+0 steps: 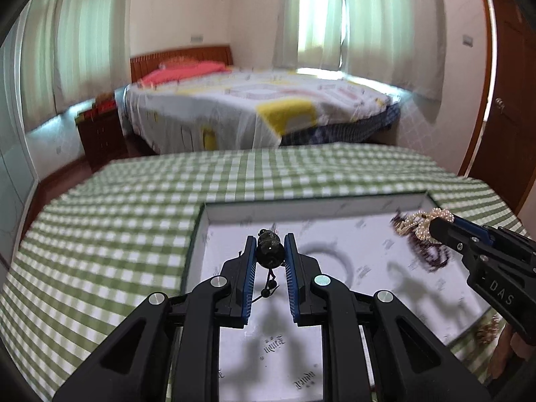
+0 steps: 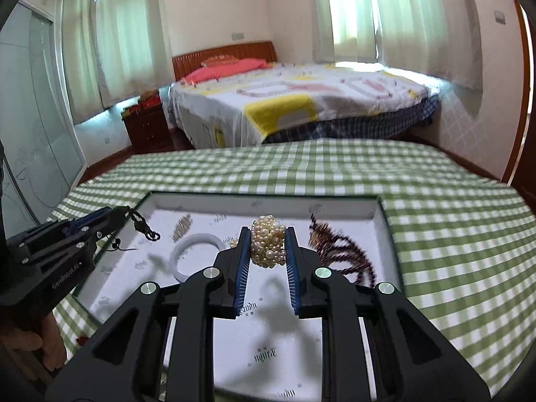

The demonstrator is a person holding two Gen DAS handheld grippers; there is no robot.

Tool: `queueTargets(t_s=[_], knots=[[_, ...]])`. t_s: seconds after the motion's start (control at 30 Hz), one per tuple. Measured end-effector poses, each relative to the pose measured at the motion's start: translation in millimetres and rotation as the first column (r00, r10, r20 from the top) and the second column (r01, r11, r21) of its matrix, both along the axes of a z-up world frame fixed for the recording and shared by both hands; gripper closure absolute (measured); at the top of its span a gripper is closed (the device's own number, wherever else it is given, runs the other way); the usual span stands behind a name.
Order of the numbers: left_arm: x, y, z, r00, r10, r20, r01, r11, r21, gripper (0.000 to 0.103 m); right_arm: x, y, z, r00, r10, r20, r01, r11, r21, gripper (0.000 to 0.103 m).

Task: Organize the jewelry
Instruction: 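Lift and carry the black pendant and pearl strand into the tray, then open left tool releasing black pendant while right tool releases pearl strand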

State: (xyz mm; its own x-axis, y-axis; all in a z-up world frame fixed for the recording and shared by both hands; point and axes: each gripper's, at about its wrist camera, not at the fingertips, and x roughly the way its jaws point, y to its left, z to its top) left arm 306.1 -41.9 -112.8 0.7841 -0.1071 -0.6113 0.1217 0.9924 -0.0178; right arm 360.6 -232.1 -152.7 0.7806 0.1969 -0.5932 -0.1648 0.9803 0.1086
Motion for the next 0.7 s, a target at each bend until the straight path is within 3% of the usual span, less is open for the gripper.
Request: queueTargets(t_s=[0.27, 0.47, 0.57, 0.7], knots=[[16.8, 3.7, -30.4, 0.995, 0.012, -0.096, -0.011, 1.0, 0.01, 0.085, 22.4, 6.3, -31.2, 0.993, 0.006, -0.116, -0.009, 1.0, -0.026, 0.083], [17.1, 4.0, -36.2, 0.991, 0.011, -0.133, -0.012, 1.0, -0.001, 0.085, 26.2, 4.2, -38.0, 0.985, 0.004, -0.17, -0.008, 1.0, -0.022, 0.082], [17.6, 2.5, -37.7, 0.989, 0.003, -0.146, -0.003, 1.0, 0.001, 0.08, 27.3, 4.8, -39.5, 0.984, 0.001, -0.177, -0.005, 1.0, -0.019, 0.08], [15.1, 1.8, -37.5, 0.989, 0.003, -0.146, -0.004, 1.0, -0.002, 0.056, 26.1, 5.8, -39.3, 0.984, 0.003, -0.176, -0.007, 1.0, -0.021, 0.071]])
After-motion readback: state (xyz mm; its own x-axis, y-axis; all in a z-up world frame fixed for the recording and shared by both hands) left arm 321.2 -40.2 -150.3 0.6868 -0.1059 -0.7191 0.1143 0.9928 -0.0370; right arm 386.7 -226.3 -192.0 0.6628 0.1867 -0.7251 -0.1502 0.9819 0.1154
